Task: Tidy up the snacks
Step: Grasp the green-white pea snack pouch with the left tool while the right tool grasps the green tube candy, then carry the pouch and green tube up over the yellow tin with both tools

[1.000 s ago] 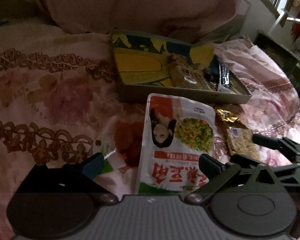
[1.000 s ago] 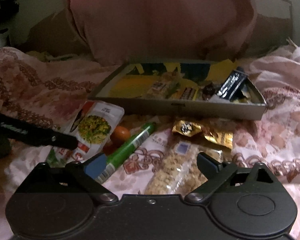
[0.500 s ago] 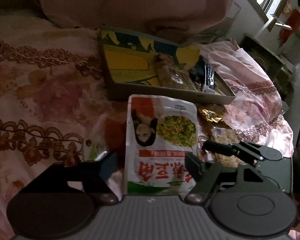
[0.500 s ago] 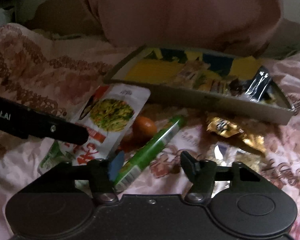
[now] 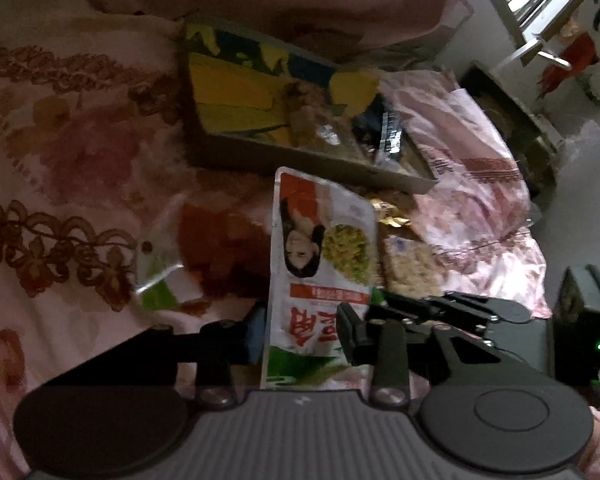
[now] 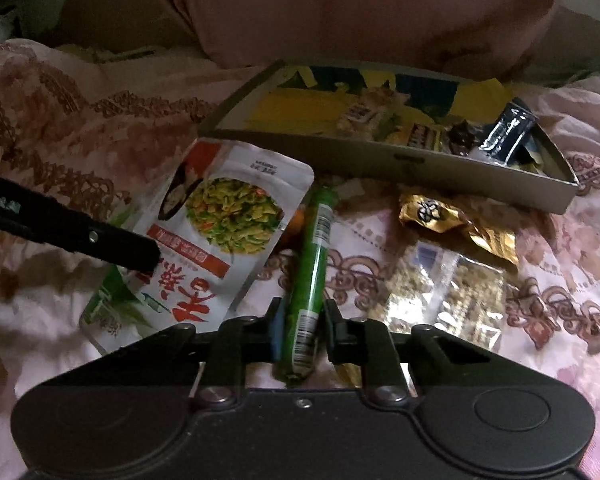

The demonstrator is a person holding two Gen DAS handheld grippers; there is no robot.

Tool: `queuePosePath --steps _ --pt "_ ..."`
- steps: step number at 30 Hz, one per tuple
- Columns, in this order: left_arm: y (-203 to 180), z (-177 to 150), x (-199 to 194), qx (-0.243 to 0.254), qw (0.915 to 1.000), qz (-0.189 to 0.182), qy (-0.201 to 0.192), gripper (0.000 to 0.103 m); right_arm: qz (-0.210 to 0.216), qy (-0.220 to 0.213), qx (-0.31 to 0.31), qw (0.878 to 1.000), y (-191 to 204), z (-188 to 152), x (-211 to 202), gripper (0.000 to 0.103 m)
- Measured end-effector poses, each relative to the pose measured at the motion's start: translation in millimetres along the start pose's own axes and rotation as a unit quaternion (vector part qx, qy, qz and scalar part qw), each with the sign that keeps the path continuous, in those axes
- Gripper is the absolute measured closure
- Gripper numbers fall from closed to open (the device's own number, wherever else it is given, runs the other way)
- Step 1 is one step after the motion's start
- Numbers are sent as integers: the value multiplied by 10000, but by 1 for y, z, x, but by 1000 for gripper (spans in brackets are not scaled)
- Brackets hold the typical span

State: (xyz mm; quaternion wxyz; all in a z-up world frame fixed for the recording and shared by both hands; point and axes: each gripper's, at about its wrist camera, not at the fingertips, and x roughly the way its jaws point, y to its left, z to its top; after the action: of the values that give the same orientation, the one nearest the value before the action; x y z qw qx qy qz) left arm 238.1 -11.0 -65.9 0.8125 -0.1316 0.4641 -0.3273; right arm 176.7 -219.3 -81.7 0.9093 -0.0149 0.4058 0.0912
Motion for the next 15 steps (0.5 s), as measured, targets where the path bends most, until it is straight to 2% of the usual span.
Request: queuePosePath --steps 4,9,11,15 --pt "-16 3 -7 1 9994 -331 -56 62 47 32 108 9999 -4 -1 -3 82" --pt "-39 7 -7 141 9984 -541 -60 62 111 -21 158 9998 -7 -3 -4 82" --pt "-45 7 0 186 9984 -535 11 62 148 -46 214 9996 -10 -3 -4 83" --pt "-52 5 19 231 9992 -297 125 62 207 -81 323 9992 -14 -5 -5 83"
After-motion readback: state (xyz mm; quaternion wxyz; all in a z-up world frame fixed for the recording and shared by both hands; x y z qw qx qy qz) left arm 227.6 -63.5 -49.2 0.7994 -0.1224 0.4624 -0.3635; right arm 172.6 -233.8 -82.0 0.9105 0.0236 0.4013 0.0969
